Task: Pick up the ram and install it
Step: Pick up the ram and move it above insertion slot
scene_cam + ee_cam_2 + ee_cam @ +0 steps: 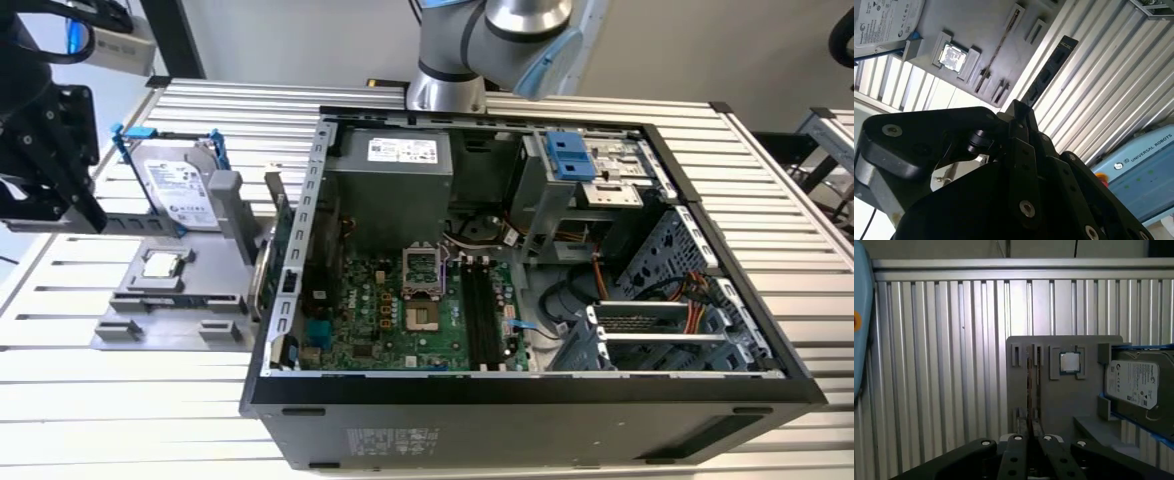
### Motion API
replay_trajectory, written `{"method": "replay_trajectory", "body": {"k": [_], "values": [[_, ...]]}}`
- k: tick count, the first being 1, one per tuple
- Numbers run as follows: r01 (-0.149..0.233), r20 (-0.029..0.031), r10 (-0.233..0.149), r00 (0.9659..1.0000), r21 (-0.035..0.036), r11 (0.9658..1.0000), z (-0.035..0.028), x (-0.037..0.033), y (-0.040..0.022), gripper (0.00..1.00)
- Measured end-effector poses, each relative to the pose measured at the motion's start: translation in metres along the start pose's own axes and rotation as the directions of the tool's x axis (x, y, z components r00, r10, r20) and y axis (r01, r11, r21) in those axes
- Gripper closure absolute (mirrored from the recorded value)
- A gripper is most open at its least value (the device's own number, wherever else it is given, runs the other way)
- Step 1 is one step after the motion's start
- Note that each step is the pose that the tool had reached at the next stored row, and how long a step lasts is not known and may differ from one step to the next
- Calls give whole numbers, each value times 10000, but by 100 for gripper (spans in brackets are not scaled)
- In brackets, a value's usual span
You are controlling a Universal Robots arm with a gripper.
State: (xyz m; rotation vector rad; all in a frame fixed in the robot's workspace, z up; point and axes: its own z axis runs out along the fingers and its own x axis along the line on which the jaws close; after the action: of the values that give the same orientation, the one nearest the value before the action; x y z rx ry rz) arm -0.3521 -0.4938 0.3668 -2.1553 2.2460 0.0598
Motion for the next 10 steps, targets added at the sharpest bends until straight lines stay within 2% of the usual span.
{"method": "replay_trajectory", "body": {"k": [10], "values": [[0, 0, 0, 10000, 0, 10000, -154, -7, 1, 100]]}}
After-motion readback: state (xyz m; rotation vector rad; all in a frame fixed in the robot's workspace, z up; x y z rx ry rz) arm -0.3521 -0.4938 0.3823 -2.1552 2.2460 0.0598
